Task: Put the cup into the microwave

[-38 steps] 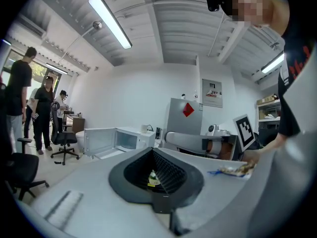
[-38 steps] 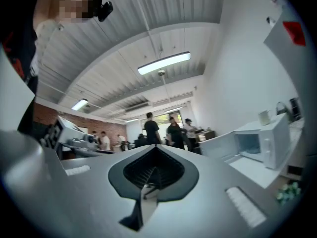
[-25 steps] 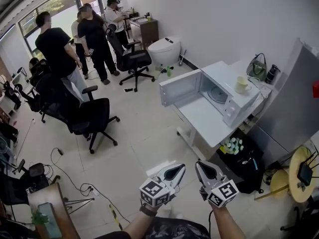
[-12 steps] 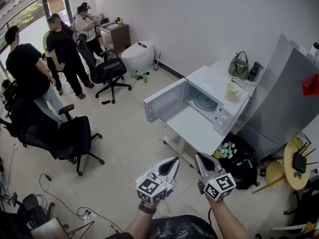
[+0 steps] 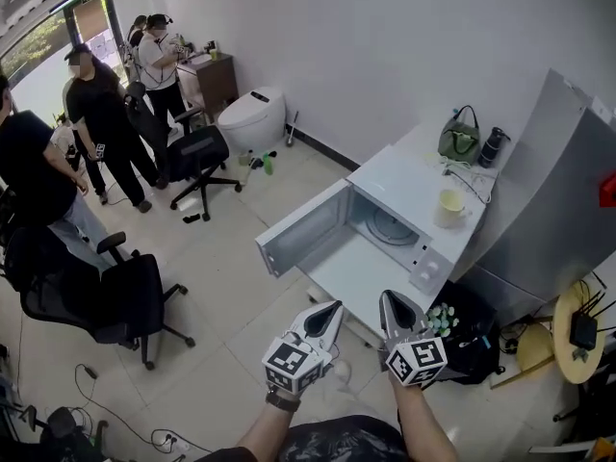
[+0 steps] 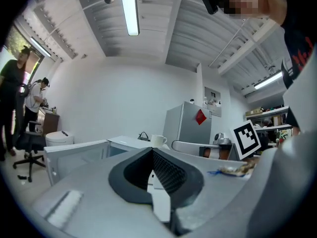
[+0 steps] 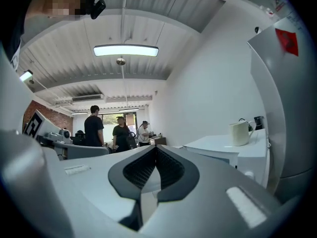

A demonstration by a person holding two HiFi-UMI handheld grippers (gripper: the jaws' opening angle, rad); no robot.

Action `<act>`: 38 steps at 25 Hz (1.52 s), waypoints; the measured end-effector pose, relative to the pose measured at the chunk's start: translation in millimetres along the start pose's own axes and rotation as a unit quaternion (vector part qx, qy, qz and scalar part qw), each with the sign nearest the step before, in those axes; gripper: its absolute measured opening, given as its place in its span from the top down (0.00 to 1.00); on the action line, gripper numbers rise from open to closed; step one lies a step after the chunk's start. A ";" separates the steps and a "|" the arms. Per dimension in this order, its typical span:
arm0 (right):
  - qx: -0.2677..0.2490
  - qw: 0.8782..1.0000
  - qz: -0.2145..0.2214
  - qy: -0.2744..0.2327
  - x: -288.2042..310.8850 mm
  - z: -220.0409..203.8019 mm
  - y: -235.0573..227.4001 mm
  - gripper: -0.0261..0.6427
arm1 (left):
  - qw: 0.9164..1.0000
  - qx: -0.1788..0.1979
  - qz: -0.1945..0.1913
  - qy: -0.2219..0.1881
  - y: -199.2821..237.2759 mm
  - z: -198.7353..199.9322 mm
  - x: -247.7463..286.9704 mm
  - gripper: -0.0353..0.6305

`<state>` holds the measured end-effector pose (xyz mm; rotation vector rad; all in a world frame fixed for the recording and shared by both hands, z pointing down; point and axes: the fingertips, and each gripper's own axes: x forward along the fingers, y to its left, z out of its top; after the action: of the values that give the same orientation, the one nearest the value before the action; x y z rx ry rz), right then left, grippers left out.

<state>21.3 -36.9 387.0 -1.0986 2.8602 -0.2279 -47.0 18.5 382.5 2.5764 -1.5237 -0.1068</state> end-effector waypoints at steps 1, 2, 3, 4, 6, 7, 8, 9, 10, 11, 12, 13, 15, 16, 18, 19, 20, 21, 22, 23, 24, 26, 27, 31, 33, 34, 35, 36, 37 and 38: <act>-0.005 1.000 -0.009 0.000 12.6 0.9 -14.1 0.96 | 1.000 0.010 -0.007 0.004 5.4 2.7 19.1 0.95; -0.010 1.000 -0.019 0.002 23.6 2.2 -28.8 0.95 | 1.000 0.021 -0.017 0.008 8.7 5.6 38.2 0.95; -0.012 0.999 -0.031 0.002 33.4 3.6 -43.1 0.93 | 0.999 0.032 -0.029 0.013 11.7 8.8 56.2 0.95; -0.012 0.999 -0.043 0.002 41.8 4.8 -56.4 0.92 | 0.998 0.038 -0.040 0.016 15.5 12.7 72.3 0.95; -0.006 0.998 -0.067 0.002 53.9 4.9 -80.6 0.90 | 0.998 0.039 -0.055 0.018 25.7 21.6 98.9 0.95; -0.002 0.997 -0.080 0.004 58.0 3.5 -92.8 0.88 | 0.997 0.037 -0.060 0.018 30.7 25.2 110.5 0.95; 0.001 0.995 -0.095 0.008 61.4 1.3 -105.9 0.86 | 0.997 0.035 -0.067 0.020 34.9 27.4 121.8 0.95; 0.005 0.994 -0.112 0.013 64.2 -1.5 -119.8 0.82 | 0.996 0.032 -0.075 0.023 38.2 28.0 132.5 0.95; 0.009 0.991 -0.131 0.020 66.3 -5.1 -134.2 0.76 | 0.996 0.028 -0.083 0.028 40.8 26.8 142.0 0.95; 0.013 0.988 -0.153 0.026 67.4 -9.0 -148.9 0.70 | 0.995 0.024 -0.091 0.035 43.0 24.2 150.2 0.95; 0.015 0.984 -0.176 0.032 67.5 -12.7 -163.7 0.65 | 0.994 0.018 -0.100 0.043 44.9 21.0 157.3 0.95; 0.015 0.979 -0.201 0.038 66.9 -15.7 -178.4 0.60 | 0.993 0.014 -0.110 0.049 46.8 18.4 163.9 0.95; 0.012 0.967 -0.250 0.053 65.3 -19.2 -207.0 0.53 | 0.990 0.009 -0.129 0.054 52.5 15.5 175.6 0.95; 0.012 0.960 -0.272 0.064 65.4 -21.0 -221.1 0.48 | 0.989 0.004 -0.137 0.055 56.7 14.9 180.6 0.95; 0.018 0.946 -0.312 0.088 70.2 -26.0 -249.7 0.36 | 0.987 -0.008 -0.153 0.057 66.7 15.6 188.4 0.95; 0.022 0.939 -0.329 0.097 74.8 -27.2 -262.9 0.30 | 0.985 -0.012 -0.162 0.058 72.1 17.8 191.4 0.95; 0.025 0.933 -0.344 0.103 80.2 -26.7 -274.4 0.28 | 0.983 -0.013 -0.171 0.059 77.3 21.1 193.4 0.95; 0.025 0.928 -0.356 0.106 86.0 -25.4 -284.1 0.28 | 0.982 -0.012 -0.179 0.058 82.7 24.4 194.5 0.95; 0.026 0.924 -0.366 0.110 92.1 -24.4 -292.1 0.28 | 0.981 -0.013 -0.185 0.057 89.2 27.2 195.3 0.95; 0.027 0.920 -0.373 0.114 98.6 -24.0 -298.8 0.27 | 0.981 -0.015 -0.187 0.056 97.0 29.6 196.2 0.95; 0.027 0.918 -0.378 0.120 105.1 -24.5 -304.5 0.27 | 0.981 -0.018 -0.187 0.054 105.3 31.8 197.6 0.95; 0.023 0.913 -0.385 0.132 115.9 -26.2 -312.3 0.26 | 0.981 -0.021 -0.185 0.051 120.4 35.6 200.2 0.95; 0.016 0.911 -0.388 0.137 119.3 -25.9 -315.1 0.26 | 0.981 -0.021 -0.185 0.050 126.9 37.5 201.2 0.95; -0.009 0.901 -0.408 0.148 128.1 -20.7 -331.1 0.27 | 0.982 -0.028 -0.181 0.046 148.7 40.9 206.9 0.95; -0.009 0.899 -0.410 0.154 133.1 -22.2 -340.1 0.27 | 0.982 -0.029 -0.180 0.048 155.5 40.5 208.6 0.95; -0.010 0.898 -0.411 0.158 134.6 -23.4 -343.5 0.27 | 0.982 -0.028 -0.180 0.047 158.2 40.8 208.9 0.95; -0.013 0.897 -0.412 0.161 135.2 -24.1 -346.1 0.27 | 0.982 -0.027 -0.179 0.047 160.8 40.9 208.8 0.95; -0.017 0.895 -0.415 0.163 135.1 -24.2 -347.6 0.29 | 0.983 -0.027 -0.178 0.047 163.6 40.9 208.5 0.95; -0.021 0.894 -0.418 0.164 135.0 -23.8 -347.9 0.31 | 0.983 -0.028 -0.177 0.046 166.9 41.1 208.0 0.95; -0.026 0.893 -0.419 0.162 135.3 -23.1 -346.9 0.31 | 0.983 -0.029 -0.176 0.044 170.5 41.5 207.5 0.95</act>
<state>147.1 -379.4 464.7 -2.4475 2.4177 -0.4026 -100.0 -247.8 371.8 2.7342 -1.0085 -0.0721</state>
